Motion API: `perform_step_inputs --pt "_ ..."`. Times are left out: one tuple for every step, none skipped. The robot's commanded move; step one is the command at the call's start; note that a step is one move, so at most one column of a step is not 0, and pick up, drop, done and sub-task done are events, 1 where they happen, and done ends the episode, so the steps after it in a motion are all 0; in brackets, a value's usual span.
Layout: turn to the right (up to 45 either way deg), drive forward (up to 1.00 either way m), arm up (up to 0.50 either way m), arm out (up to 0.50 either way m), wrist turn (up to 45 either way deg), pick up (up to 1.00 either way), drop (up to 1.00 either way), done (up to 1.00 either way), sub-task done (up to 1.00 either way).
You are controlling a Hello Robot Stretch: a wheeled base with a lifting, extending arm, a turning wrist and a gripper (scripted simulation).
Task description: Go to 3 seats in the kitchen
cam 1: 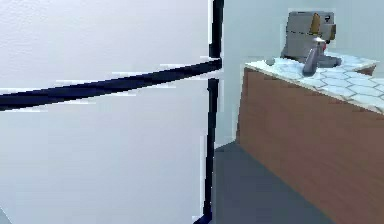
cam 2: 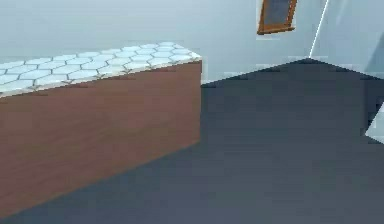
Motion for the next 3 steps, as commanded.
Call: perform_step_inputs --pt "45.0 0.00 0.00 0.00 0.0 0.00 0.00 0.00 0.00" --pt "45.0 0.00 0.00 0.00 0.0 0.00 0.00 0.00 0.00" --pt "45.0 0.00 0.00 0.00 0.0 0.00 0.00 0.00 0.00"
